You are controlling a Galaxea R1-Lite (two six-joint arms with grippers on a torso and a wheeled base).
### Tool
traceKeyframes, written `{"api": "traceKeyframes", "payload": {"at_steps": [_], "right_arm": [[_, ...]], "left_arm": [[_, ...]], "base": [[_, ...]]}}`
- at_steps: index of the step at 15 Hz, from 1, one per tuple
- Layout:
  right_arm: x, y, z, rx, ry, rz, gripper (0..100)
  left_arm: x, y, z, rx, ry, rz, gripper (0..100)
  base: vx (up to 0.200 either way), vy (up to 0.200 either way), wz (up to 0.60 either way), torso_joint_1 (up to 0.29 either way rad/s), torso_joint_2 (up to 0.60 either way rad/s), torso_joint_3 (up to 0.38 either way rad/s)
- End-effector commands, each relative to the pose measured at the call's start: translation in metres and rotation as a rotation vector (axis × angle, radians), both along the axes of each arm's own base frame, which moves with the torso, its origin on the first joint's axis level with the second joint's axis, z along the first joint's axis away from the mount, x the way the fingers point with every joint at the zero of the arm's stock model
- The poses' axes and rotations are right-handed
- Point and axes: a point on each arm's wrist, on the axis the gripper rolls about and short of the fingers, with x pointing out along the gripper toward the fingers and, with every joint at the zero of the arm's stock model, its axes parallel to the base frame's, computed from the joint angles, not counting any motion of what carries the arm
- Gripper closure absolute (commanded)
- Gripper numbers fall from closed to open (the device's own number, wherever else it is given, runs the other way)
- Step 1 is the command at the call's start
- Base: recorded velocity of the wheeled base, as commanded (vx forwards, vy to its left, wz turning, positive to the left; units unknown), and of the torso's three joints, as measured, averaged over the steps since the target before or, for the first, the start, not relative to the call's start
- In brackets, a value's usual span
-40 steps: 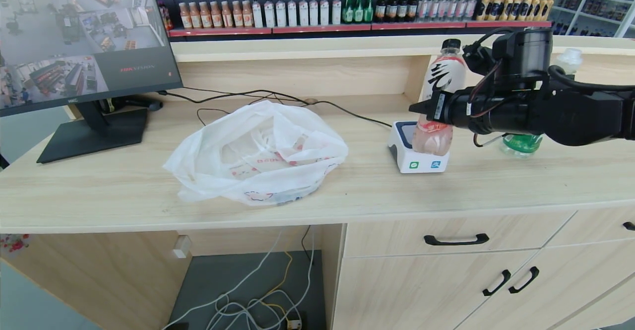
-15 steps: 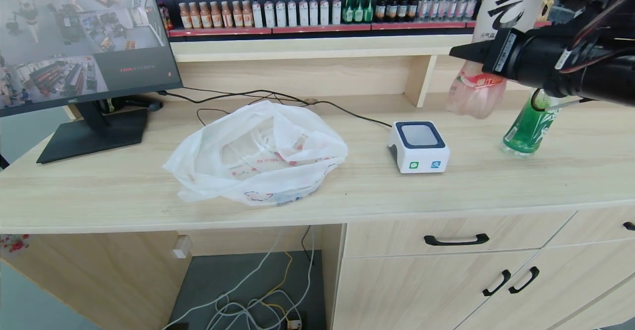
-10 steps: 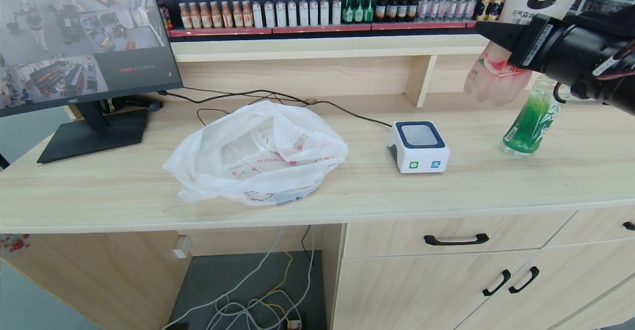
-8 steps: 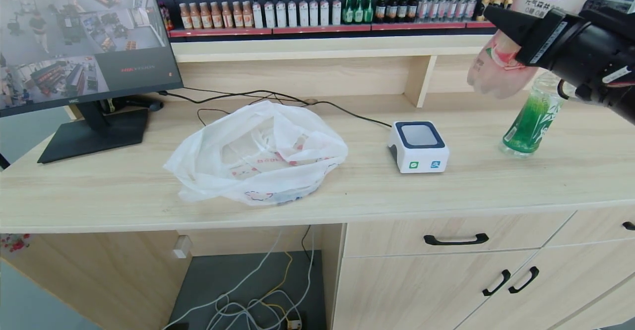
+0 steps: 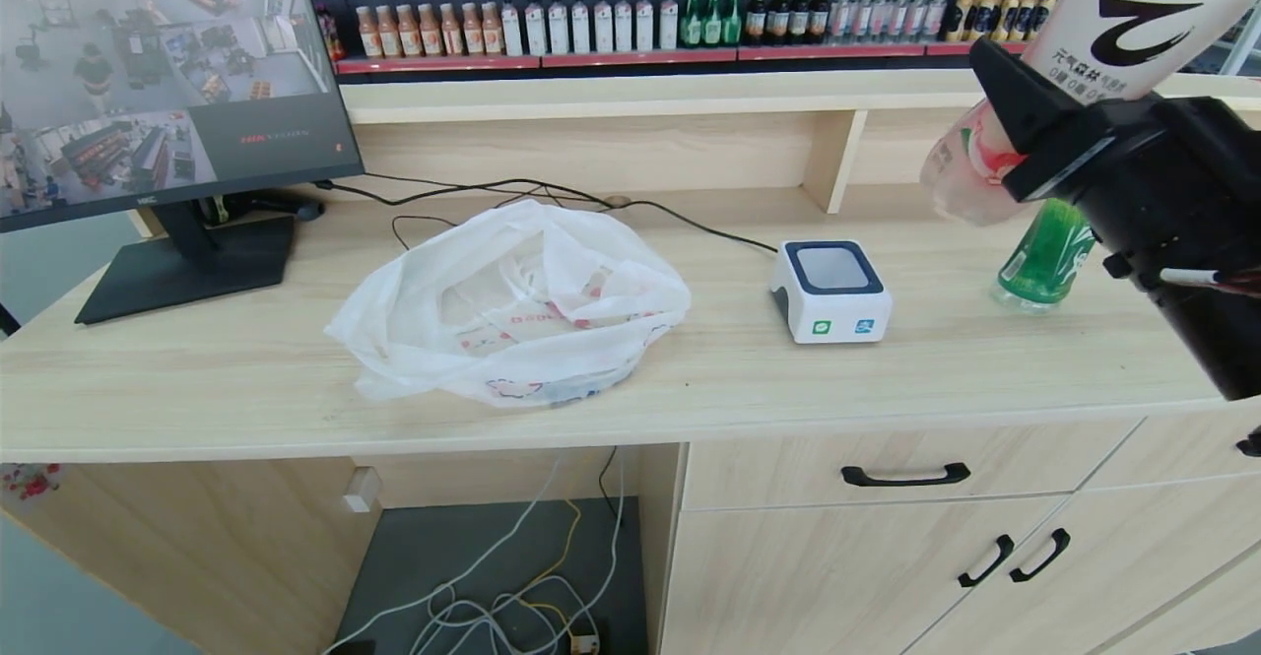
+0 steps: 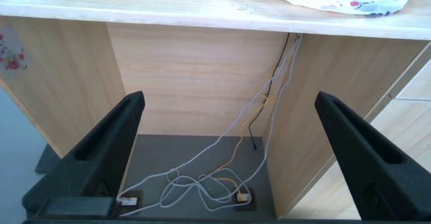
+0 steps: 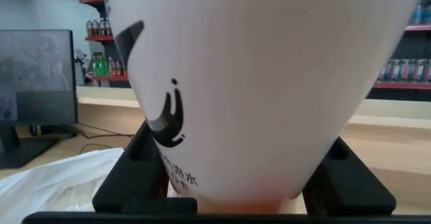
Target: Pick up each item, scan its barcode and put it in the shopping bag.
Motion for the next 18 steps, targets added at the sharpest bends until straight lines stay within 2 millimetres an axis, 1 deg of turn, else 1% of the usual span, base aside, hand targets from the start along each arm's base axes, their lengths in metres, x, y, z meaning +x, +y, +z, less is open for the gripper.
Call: {"api": "traceKeyframes", "payload": {"at_steps": [1, 4, 7, 13, 15, 18], "right_arm": [[0.014, 0.009, -0.022, -0.023, 0.048, 0.008, 100], [0.008, 0.010, -0.039, -0.040, 0.082, 0.019, 100], [0.007, 0.012, -0.033, -0.030, 0.039, 0.018, 100], [0.011, 0.011, -0.035, -0.021, 0.043, -0.004, 100], [0.016, 0.014, -0.039, -0.020, 0.053, -0.001, 100], [0.019, 0.012, -0.042, -0.002, 0.069, 0.003, 100]], "left_arm": [[0.000, 0.000, 0.000, 0.000, 0.000, 0.000, 0], [0.000, 0.000, 0.000, 0.000, 0.000, -0.001, 0], [0.000, 0.000, 0.000, 0.000, 0.000, 0.000, 0], [0.000, 0.000, 0.000, -0.002, 0.000, 0.002, 0], [0.000, 0.000, 0.000, -0.003, 0.000, 0.002, 0], [0.000, 0.000, 0.000, -0.003, 0.000, 0.002, 0]], "base": [[0.000, 0.000, 0.00, 0.000, 0.00, 0.000], [0.000, 0.000, 0.00, 0.000, 0.00, 0.000], [0.000, 0.000, 0.00, 0.000, 0.00, 0.000], [0.000, 0.000, 0.00, 0.000, 0.00, 0.000], [0.000, 0.000, 0.00, 0.000, 0.00, 0.000], [0.000, 0.200, 0.00, 0.001, 0.00, 0.001]]}}
